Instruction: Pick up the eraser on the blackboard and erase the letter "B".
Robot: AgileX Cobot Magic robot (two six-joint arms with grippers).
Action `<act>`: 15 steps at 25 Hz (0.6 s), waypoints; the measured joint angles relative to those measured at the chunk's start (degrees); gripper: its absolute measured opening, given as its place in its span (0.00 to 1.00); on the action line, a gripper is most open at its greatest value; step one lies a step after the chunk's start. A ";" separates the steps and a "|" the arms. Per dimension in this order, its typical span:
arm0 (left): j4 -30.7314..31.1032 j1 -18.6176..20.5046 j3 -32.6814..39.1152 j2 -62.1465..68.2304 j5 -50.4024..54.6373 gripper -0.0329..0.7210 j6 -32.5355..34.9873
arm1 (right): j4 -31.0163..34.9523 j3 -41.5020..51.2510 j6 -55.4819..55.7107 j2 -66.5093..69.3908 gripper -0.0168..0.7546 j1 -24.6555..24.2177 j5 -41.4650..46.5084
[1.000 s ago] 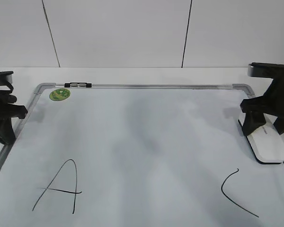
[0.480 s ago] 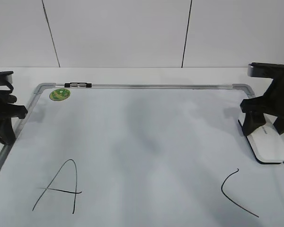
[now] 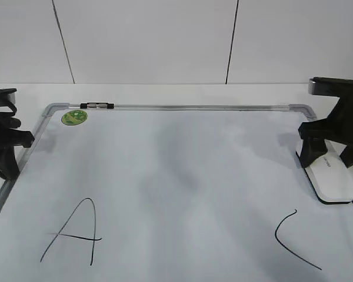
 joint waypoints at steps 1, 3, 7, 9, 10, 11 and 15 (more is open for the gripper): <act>0.00 0.00 0.00 0.00 0.00 0.07 0.00 | 0.00 -0.14 0.04 0.00 0.85 0.00 0.11; 0.00 0.00 0.00 0.00 0.00 0.07 0.00 | 0.00 -1.14 0.04 0.00 0.86 0.00 1.06; 0.00 0.00 0.00 0.00 0.00 0.07 0.00 | -0.81 -5.68 0.04 0.00 0.86 0.00 6.42; 0.00 0.00 0.00 0.00 0.09 0.07 0.00 | -1.06 -8.57 0.13 0.00 0.86 0.00 9.77; 0.00 0.00 0.00 0.00 0.09 0.07 0.00 | -1.04 -9.72 0.13 0.00 0.85 0.00 11.67; 0.00 0.00 0.00 0.00 0.09 0.07 0.00 | -1.04 -11.09 0.13 0.00 0.85 0.00 13.23; 0.00 0.00 0.00 0.00 0.09 0.07 0.00 | -0.62 -14.83 0.26 0.00 0.83 0.00 16.99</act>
